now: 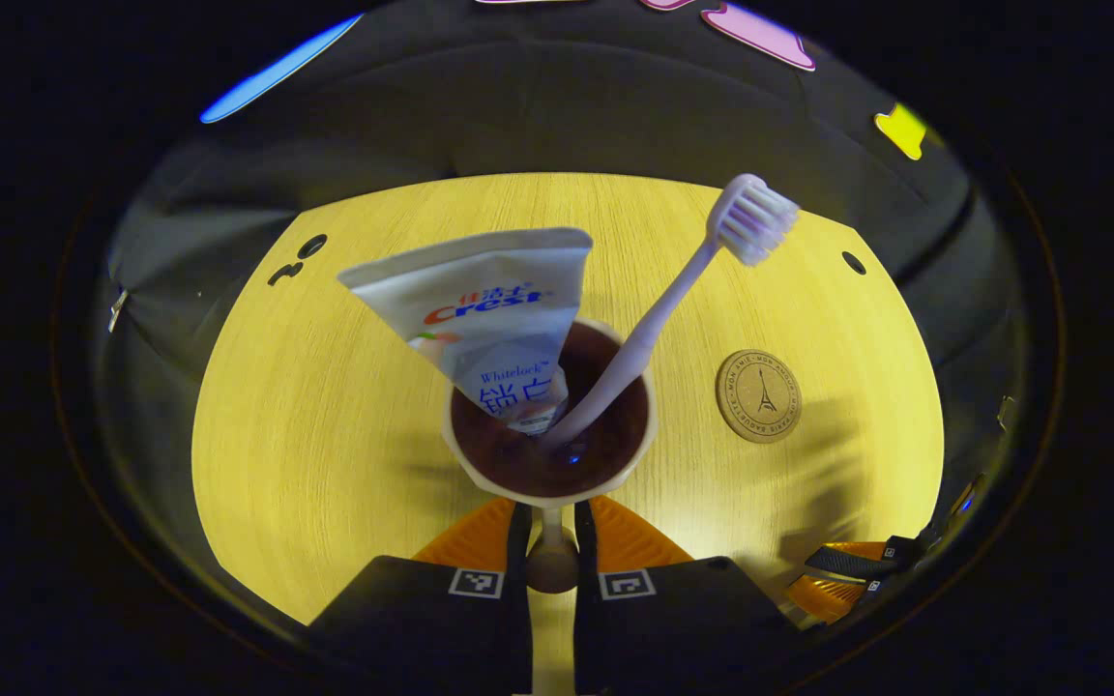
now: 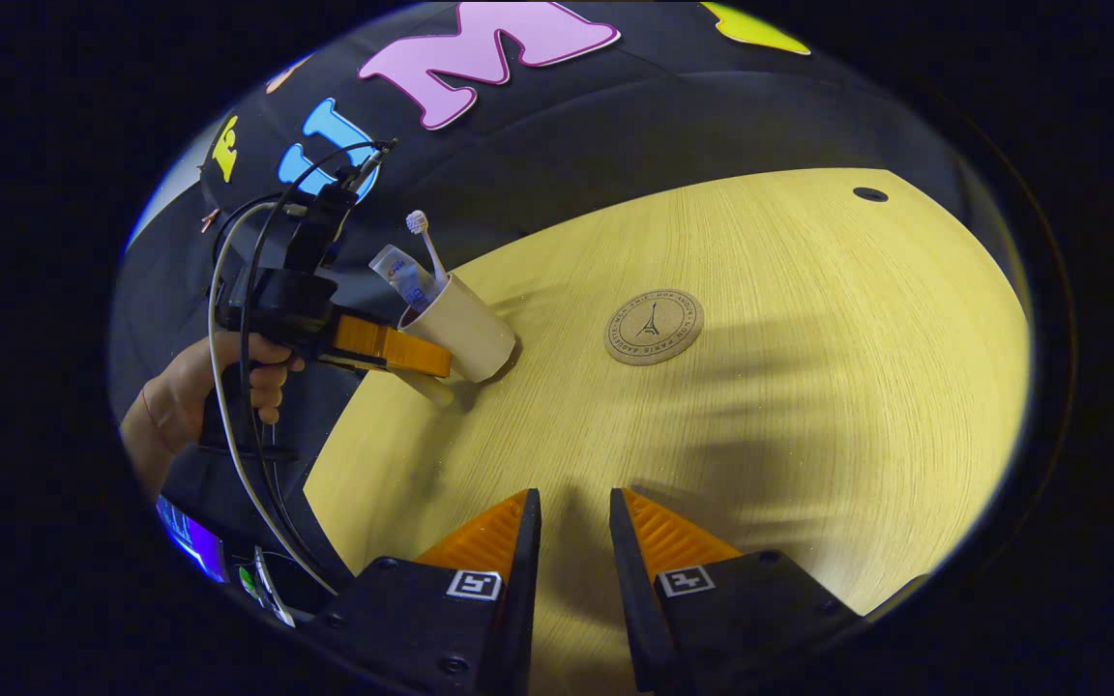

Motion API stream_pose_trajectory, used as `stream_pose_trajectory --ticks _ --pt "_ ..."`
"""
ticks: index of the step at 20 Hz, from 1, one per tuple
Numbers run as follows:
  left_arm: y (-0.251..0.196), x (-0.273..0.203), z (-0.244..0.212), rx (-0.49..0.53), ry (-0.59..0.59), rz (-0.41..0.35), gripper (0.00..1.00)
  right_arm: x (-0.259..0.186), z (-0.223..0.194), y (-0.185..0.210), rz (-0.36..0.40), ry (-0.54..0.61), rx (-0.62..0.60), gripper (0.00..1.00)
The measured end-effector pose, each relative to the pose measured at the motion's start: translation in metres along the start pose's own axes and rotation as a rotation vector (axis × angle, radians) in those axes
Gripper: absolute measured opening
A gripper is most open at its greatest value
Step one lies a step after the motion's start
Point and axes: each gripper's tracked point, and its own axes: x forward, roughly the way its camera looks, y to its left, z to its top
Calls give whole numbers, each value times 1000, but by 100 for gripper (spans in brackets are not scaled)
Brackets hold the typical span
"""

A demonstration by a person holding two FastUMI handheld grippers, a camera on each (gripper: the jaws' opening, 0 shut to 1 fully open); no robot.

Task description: Put the toothbrush and toothpaste on the desktop into the cup, then pick up the cup and place it on the coaster on the desktop.

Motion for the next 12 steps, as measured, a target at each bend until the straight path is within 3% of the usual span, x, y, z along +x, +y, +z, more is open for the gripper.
stream_pose_trajectory --ticks 1,2,3,4,5,6,8,9,10,11,12 --pt "0 -1 1 3 3 -2 21 -1 2 -1 -2 -7 1 27" --pt "0 -1 2 8 4 -3 21 -4 3 -2 -6 -15 2 44" --pt "0 -2 2 15 4 -5 21 -6 5 -4 -10 -23 4 44" --pt "-1 -3 3 28 5 -8 21 -9 5 -7 -15 -31 8 27" --pt "-1 -4 5 43 4 -12 21 -11 6 -10 -23 -37 13 27" --pt "-4 -3 7 60 4 -20 22 -13 7 -14 -31 -46 21 44" --pt "-10 -1 9 98 2 -39 21 -19 9 -22 -51 -61 40 44" --pt "-12 -1 10 118 0 -50 21 -23 9 -28 -63 -66 49 27" --pt "-16 0 11 139 -2 -63 21 -25 10 -34 -78 -73 58 44" --pt "-19 0 12 161 -4 -74 21 -28 14 -38 -91 -80 69 44" --pt "-21 0 13 183 -5 -86 21 -32 16 -43 -103 -90 82 27"
